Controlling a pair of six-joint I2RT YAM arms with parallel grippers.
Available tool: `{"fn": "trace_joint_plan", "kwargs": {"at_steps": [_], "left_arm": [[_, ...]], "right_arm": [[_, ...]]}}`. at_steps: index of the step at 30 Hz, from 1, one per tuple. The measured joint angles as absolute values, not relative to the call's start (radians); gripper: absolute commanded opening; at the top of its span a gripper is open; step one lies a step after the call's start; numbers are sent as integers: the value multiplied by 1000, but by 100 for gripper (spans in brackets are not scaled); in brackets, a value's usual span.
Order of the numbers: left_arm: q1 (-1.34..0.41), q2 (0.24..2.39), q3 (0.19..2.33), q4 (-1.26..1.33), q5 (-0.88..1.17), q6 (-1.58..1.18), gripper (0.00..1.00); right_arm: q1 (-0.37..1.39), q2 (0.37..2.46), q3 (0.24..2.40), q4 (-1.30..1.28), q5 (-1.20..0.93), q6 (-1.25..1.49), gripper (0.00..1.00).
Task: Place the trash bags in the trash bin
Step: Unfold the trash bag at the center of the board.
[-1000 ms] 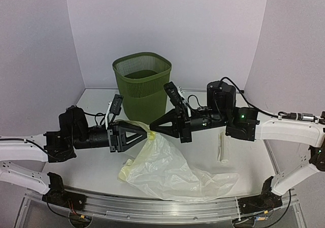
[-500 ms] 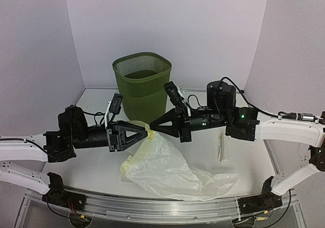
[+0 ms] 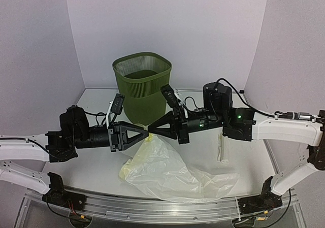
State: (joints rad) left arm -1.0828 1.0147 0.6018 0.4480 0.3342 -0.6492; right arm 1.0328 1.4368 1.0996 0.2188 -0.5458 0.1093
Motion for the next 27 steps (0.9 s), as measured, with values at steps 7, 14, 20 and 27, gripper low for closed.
{"fn": "trace_joint_plan", "kwargs": {"at_steps": [7,14,20,27], "left_arm": [[-1083,1017,602,447,364,-647,35],[-1083,1013,601,447,356,-654,19],[-1083,1001,600,448,336,-657,0],[-1083,998,599,448,357,-654,0]], "right_arm": [[1033,1436,1100,218,-524,109,0],[1033,1436,1100,218,-528,109,0],[1033,1436,1100,218,-532,110,0],[1033,1436,1100,218,-509,117,0]]}}
